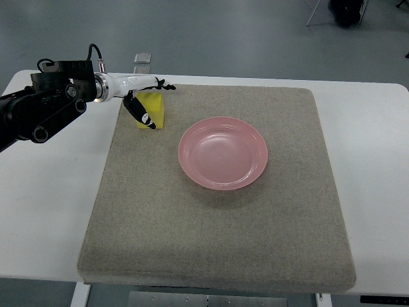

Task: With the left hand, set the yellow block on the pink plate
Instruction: 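Lower the left hand onto the yellow cube and close fingers around it, then carry the yellow cube with the left hand onto the pink plate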

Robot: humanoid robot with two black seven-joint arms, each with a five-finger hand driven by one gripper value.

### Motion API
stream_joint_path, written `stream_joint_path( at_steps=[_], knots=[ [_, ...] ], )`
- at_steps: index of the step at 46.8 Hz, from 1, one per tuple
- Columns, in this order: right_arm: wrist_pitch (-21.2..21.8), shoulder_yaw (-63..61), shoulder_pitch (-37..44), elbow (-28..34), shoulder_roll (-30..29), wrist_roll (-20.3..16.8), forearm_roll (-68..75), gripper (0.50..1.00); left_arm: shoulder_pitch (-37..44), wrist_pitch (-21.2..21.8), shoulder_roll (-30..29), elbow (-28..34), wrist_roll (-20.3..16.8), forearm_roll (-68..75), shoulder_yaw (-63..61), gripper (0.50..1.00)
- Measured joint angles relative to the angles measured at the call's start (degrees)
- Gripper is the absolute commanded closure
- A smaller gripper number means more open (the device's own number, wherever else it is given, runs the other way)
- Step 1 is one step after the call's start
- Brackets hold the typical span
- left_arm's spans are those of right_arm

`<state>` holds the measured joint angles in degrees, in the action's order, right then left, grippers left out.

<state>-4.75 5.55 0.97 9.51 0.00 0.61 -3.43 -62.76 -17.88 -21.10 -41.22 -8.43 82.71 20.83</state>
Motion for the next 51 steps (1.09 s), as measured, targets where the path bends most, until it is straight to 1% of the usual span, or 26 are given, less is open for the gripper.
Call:
stream_joint_path(
  at_steps=[2, 5, 6, 10, 11, 13, 14, 17, 19, 20, 21, 30, 37, 45, 51],
  knots=[
    [0.00, -0.01, 0.00, -0.01, 0.00, 0.00, 0.00, 0.576, 0.00, 1.13, 0.00, 0.04, 0.00, 0.05, -0.90, 0.534],
    [0.00, -0.01, 0.00, -0.01, 0.00, 0.00, 0.00, 0.576, 0.00, 2.34, 0.00, 0.08, 0.00, 0.31, -2.13, 0.570],
    [0.00, -0.01, 0.00, -0.01, 0.00, 0.00, 0.00, 0.576, 0.00, 2.73, 0.00, 0.09, 0.00, 0.50, -2.42, 0.589],
    [0.00, -0.01, 0.00, -0.02, 0.00, 0.00, 0.00, 0.576, 0.00, 3.40, 0.00, 0.09, -0.01, 1.37, -2.70, 0.703],
    [0.00, -0.01, 0.00, -0.02, 0.00, 0.00, 0.00, 0.576, 0.00, 3.44, 0.00, 0.09, -0.02, 1.61, -2.71, 0.741],
    [0.00, -0.01, 0.00, -0.02, 0.00, 0.00, 0.00, 0.576, 0.00, 3.48, 0.00, 0.09, -0.02, 1.99, -2.72, 0.844],
    [0.00, -0.01, 0.00, -0.02, 0.00, 0.00, 0.00, 0.576, 0.01, 3.48, 0.00, 0.09, -0.03, 2.21, -2.72, 0.876],
    [0.00, -0.01, 0.00, -0.01, 0.00, 0.00, 0.00, 0.576, 0.01, 3.48, 0.00, 0.09, -0.03, 2.76, -2.72, 0.928],
    [0.00, -0.01, 0.00, -0.01, 0.00, 0.00, 0.00, 0.576, 0.05, 3.48, 0.00, 0.09, -0.03, 3.20, -2.72, 0.981],
    [0.00, -0.01, 0.00, -0.01, 0.00, 0.00, 0.00, 0.576, 0.05, 3.48, 0.00, 0.09, -0.03, 3.47, -2.72, 0.994],
    [0.00, -0.01, 0.00, -0.01, 0.00, 0.00, 0.00, 0.576, 0.05, 3.48, 0.00, 0.09, -0.03, 3.69, -2.72, 1.000],
    [0.00, -0.01, 0.00, -0.01, 0.00, 0.01, 0.00, 0.576, -0.45, 3.48, -0.26, -0.01, -0.01, 4.21, -2.72, 1.000],
    [0.00, 0.00, 0.00, -0.01, 0.00, 0.01, 0.00, 0.576, -2.38, 3.25, -2.41, -1.32, -0.08, 3.22, -1.97, 1.000],
    [0.00, -0.01, 0.00, -0.01, 0.00, 0.02, 0.00, 0.576, -3.11, 3.53, -5.99, -8.06, -0.11, 2.71, -0.88, 1.000],
    [0.00, -0.02, 0.00, -0.02, 0.00, 0.02, 0.00, 0.576, -2.61, 3.56, -7.02, -15.20, -0.11, 2.07, -0.62, 1.000]
  ],
)
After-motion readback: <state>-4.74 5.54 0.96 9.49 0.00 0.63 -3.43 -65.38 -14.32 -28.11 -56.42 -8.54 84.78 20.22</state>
